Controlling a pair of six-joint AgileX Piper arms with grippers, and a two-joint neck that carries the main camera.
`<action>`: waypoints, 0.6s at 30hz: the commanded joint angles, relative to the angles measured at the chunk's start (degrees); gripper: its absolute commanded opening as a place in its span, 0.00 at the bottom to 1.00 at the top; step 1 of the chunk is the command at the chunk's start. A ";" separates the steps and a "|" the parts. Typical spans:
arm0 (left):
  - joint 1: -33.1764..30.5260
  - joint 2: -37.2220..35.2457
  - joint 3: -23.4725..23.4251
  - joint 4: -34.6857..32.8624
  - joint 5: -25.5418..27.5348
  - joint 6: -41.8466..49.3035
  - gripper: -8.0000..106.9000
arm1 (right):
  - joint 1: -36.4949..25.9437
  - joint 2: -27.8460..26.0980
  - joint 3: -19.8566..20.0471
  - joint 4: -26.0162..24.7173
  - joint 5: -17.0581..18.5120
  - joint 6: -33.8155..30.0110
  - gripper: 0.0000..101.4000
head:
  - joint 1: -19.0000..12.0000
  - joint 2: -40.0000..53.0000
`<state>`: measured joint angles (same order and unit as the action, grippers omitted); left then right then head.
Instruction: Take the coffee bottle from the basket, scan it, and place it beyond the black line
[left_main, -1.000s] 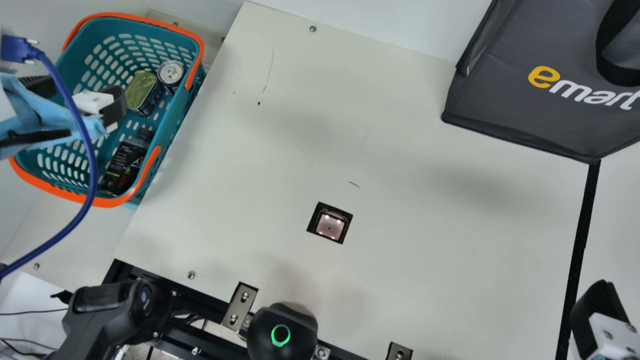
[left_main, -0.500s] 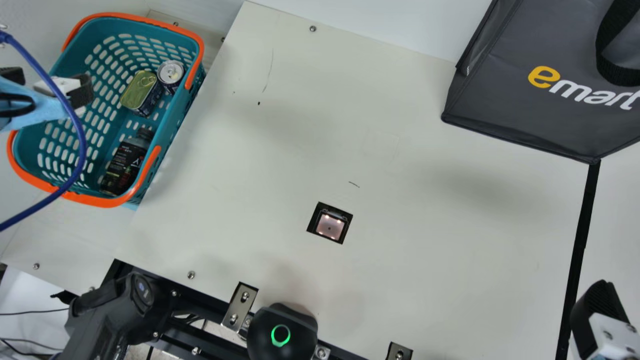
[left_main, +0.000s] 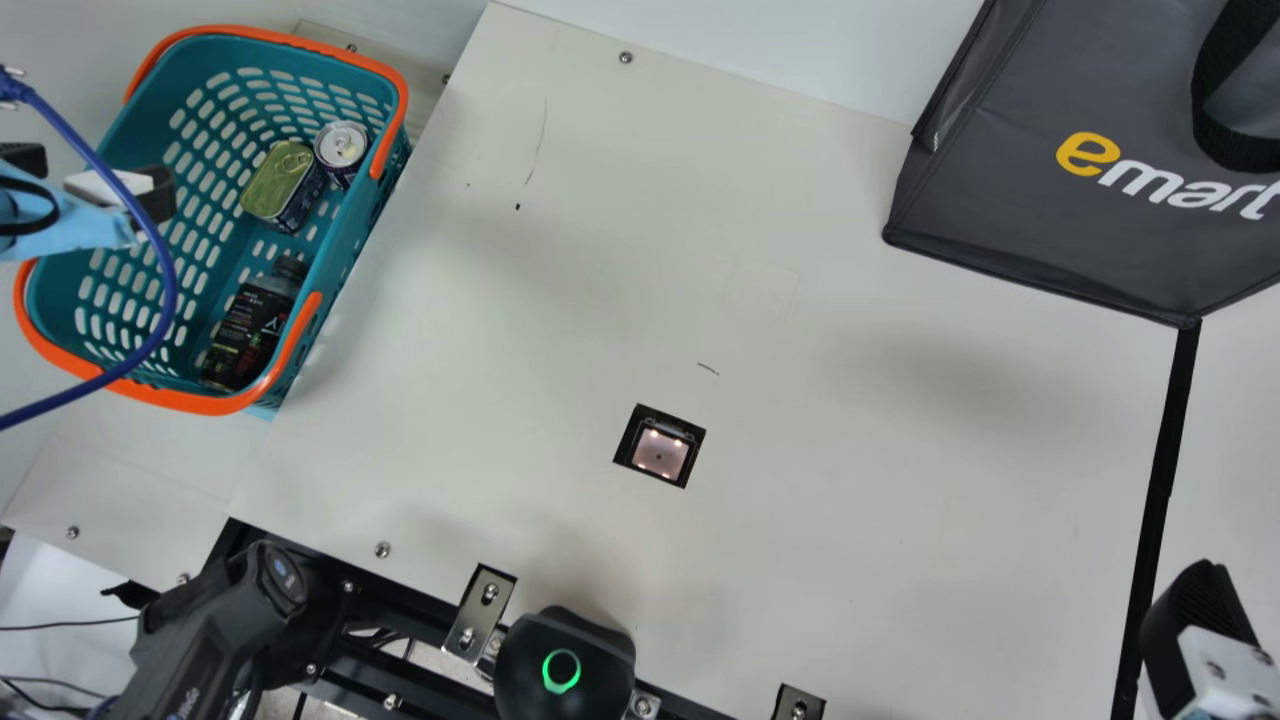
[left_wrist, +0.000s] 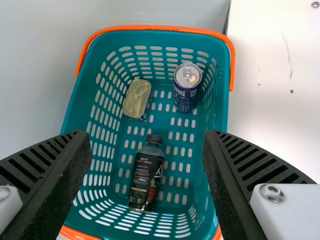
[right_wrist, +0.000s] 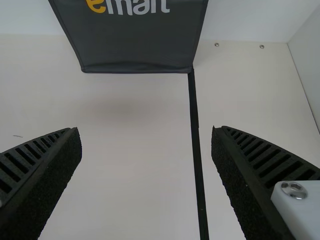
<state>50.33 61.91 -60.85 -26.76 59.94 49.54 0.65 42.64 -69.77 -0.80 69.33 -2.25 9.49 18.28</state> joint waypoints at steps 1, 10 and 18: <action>-0.20 0.66 0.28 -0.08 -0.69 0.62 0.85 | 0.00 0.00 0.00 0.00 0.00 0.00 0.90 | -1.57 0.14; -1.03 4.10 3.51 -0.47 -5.08 4.62 0.85 | 0.00 0.00 0.00 0.00 0.00 0.00 0.90 | -1.57 0.14; -1.09 8.54 6.36 -1.20 -9.96 8.79 0.85 | 0.00 0.00 0.00 0.00 0.00 0.00 0.90 | -1.57 0.14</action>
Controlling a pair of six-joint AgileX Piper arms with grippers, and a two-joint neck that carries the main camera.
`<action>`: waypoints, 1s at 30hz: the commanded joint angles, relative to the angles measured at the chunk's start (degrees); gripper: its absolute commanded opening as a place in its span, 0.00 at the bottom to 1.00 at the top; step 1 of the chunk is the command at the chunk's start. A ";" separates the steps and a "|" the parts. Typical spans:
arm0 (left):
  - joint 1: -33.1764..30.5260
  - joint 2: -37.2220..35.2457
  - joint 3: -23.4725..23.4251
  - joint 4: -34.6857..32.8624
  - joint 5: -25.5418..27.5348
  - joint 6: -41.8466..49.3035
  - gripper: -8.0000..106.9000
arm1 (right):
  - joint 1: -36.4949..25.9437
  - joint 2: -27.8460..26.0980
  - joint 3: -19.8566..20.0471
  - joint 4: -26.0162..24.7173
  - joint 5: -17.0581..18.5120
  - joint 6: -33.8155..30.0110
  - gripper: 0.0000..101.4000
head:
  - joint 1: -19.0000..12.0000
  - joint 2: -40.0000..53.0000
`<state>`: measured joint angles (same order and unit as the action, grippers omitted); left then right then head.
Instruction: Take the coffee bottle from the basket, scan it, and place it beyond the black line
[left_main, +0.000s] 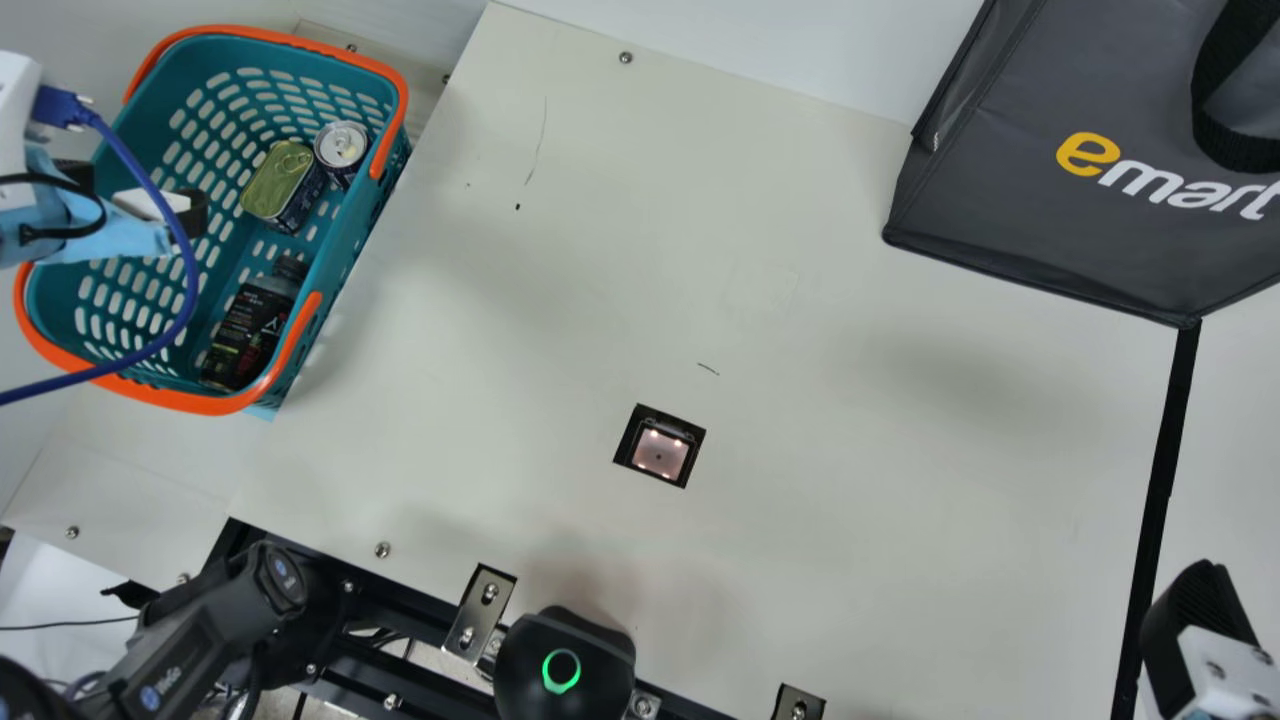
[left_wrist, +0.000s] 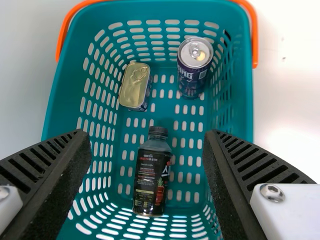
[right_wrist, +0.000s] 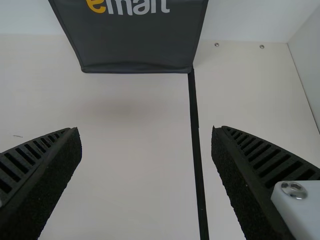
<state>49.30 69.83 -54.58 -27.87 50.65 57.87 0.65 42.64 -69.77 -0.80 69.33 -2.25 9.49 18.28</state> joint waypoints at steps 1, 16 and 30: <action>-0.03 1.33 0.25 -0.21 -1.21 0.97 0.85 | 0.00 0.00 0.00 0.00 0.00 0.00 0.90 | -1.57 0.14; 0.59 12.33 -1.39 -1.79 -4.35 9.92 0.85 | 0.00 0.00 0.00 0.00 0.02 0.00 0.90 | -1.57 0.14; -1.11 21.38 -4.11 -2.22 -6.64 14.64 0.85 | 0.00 0.00 0.00 0.00 0.02 0.00 0.90 | -1.57 0.14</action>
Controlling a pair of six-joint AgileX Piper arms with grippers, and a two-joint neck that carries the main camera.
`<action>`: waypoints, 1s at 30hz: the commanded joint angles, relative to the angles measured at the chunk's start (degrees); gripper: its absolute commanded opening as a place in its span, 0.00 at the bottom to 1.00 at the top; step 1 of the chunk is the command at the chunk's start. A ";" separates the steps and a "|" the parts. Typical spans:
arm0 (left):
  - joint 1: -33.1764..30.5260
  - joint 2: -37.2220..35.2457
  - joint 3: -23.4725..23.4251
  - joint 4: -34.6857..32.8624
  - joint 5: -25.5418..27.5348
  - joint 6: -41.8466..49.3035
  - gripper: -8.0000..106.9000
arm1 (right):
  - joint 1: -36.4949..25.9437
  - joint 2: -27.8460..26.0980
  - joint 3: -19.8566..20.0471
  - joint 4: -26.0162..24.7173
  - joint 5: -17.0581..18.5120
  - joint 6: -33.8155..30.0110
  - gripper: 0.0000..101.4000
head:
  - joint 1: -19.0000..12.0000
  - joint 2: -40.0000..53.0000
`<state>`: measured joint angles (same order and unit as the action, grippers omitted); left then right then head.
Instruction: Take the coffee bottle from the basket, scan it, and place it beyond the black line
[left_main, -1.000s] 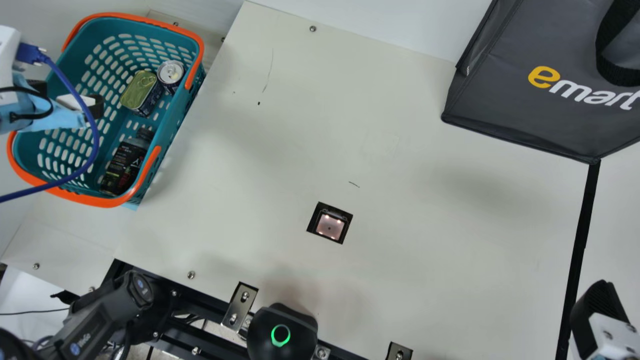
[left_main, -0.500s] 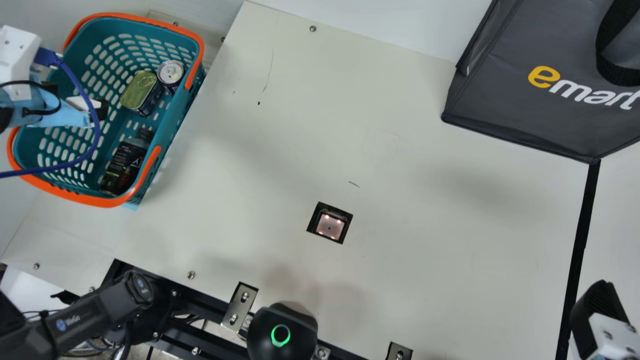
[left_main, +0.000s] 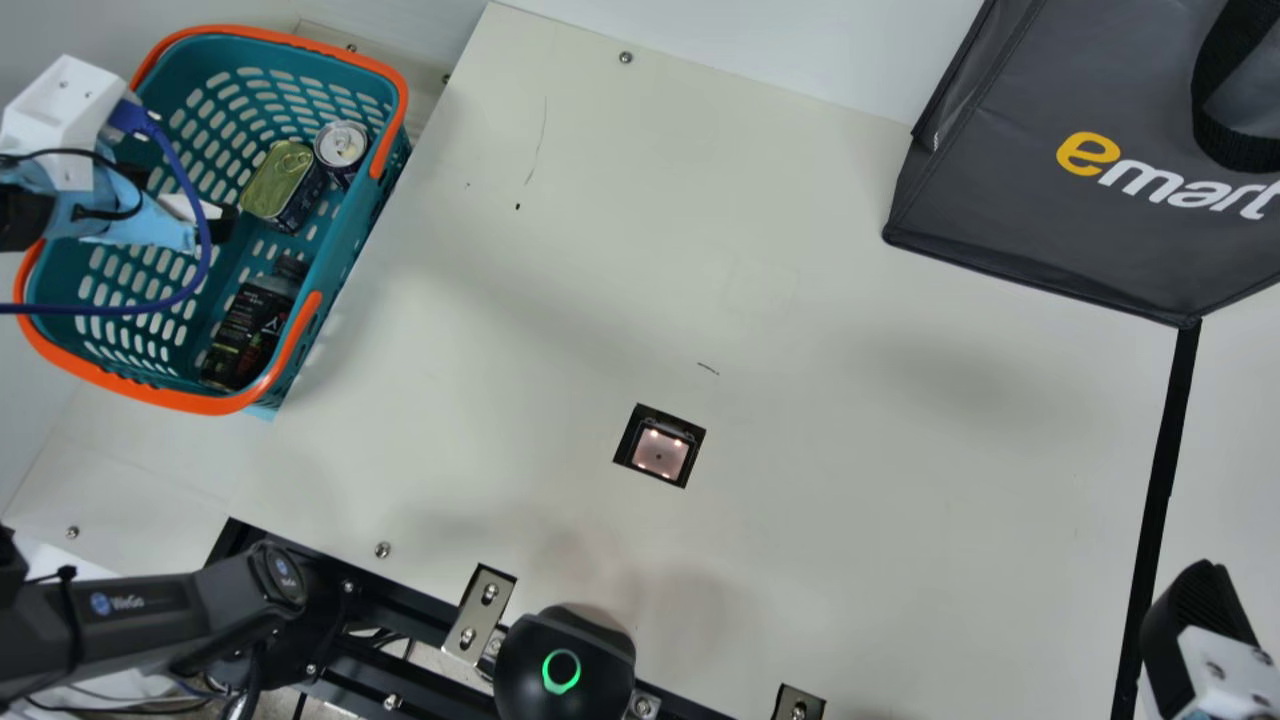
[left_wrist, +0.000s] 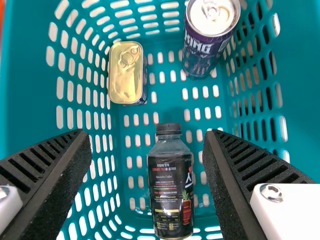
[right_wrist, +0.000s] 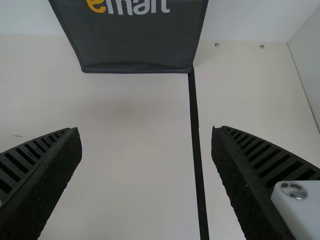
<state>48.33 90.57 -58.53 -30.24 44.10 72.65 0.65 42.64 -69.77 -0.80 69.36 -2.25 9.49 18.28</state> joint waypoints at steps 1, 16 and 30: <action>-0.40 1.25 -0.35 0.31 -0.35 -0.18 0.85 | 0.00 0.00 0.00 0.00 0.00 0.00 0.90 | -1.57 0.14; -3.72 9.00 -1.63 5.03 -4.93 -3.87 0.85 | 0.00 0.00 0.00 0.00 0.00 0.00 0.90 | -1.57 0.14; -7.16 14.85 -2.26 10.71 -8.67 -11.88 0.85 | 0.00 0.00 0.00 0.00 0.00 0.00 0.90 | -1.57 0.14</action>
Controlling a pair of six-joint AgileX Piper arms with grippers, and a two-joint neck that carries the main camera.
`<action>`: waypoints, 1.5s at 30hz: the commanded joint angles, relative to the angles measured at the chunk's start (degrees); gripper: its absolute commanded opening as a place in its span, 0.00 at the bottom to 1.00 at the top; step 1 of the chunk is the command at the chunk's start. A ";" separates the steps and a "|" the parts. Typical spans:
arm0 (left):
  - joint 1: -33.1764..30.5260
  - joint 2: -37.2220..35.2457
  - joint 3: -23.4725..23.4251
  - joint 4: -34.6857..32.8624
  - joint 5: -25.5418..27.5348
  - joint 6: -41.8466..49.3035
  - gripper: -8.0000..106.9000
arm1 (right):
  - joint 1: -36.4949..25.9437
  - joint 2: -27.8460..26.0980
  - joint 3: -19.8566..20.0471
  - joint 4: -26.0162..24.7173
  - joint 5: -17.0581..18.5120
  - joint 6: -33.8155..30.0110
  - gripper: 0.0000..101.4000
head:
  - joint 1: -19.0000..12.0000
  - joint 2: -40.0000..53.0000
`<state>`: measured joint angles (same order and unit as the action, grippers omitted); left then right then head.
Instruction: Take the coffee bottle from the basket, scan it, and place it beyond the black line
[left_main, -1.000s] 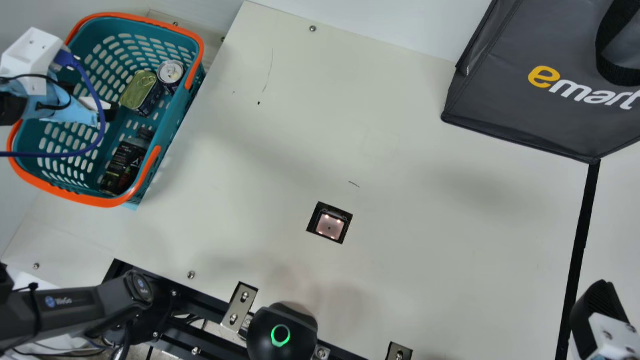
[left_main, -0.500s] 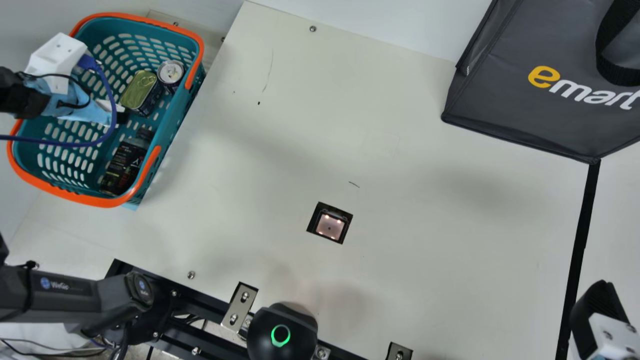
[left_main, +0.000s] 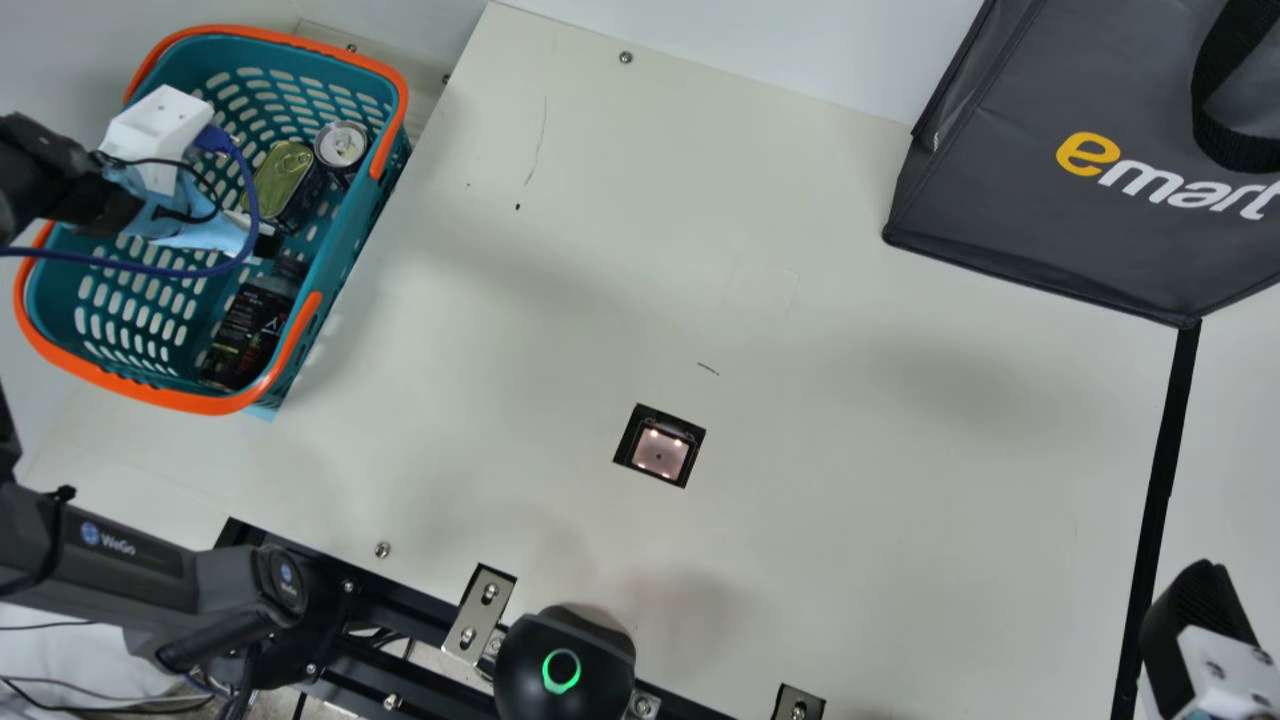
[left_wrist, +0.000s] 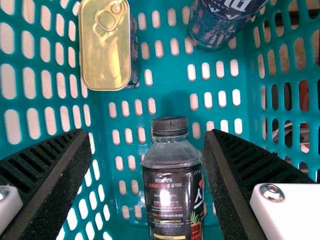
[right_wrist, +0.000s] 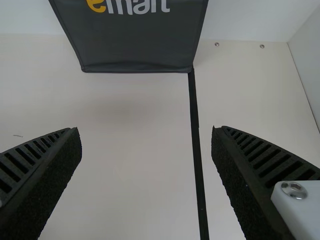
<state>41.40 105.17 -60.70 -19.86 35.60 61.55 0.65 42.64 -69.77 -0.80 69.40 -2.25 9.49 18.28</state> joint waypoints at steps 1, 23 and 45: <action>-0.50 0.55 -0.08 0.63 -0.34 -1.33 0.85 | 0.00 0.00 0.00 0.00 0.00 0.00 0.90 | -1.57 0.14; -3.64 6.16 2.92 5.03 -6.99 -10.45 0.85 | 0.00 0.00 0.00 0.00 0.00 0.00 0.90 | -1.57 0.14; -4.39 11.74 3.20 3.76 -12.28 -13.12 0.85 | 0.00 0.00 0.00 0.00 0.00 0.00 0.90 | -1.57 0.14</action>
<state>37.08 116.73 -57.55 -15.97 23.48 48.47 0.65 42.64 -69.77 -0.80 69.40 -2.25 9.49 18.28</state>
